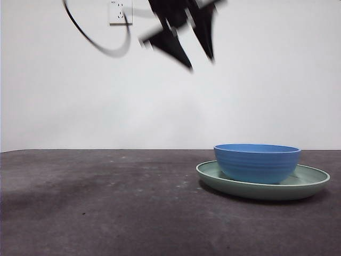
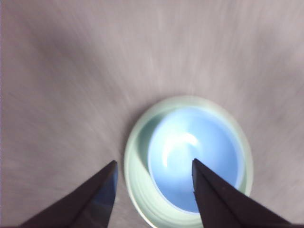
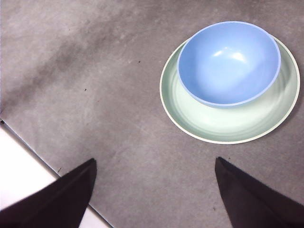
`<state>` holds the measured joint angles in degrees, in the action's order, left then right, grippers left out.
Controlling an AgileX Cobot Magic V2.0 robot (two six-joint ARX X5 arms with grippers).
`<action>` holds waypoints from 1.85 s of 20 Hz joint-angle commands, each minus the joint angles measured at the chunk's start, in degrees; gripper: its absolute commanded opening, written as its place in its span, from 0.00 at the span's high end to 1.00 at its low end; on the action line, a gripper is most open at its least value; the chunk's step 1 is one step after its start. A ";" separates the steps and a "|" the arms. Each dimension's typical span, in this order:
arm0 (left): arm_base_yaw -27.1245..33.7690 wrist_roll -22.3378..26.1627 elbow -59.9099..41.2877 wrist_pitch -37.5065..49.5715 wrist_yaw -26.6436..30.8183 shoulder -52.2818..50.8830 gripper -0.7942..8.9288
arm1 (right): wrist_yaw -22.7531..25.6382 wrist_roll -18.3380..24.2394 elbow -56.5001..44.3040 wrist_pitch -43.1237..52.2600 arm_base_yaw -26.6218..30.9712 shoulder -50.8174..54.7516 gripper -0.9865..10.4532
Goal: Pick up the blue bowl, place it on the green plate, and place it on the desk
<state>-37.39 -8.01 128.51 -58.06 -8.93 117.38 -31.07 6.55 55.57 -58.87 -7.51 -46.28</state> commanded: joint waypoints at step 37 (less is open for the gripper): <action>6.19 3.91 -78.82 28.04 -19.85 -60.11 0.66 | 3.78 -5.88 1.07 0.35 -0.22 -0.44 0.57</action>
<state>-30.79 -3.99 49.19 -30.46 -28.45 57.01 -28.36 3.20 55.57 -58.92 -7.51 -46.28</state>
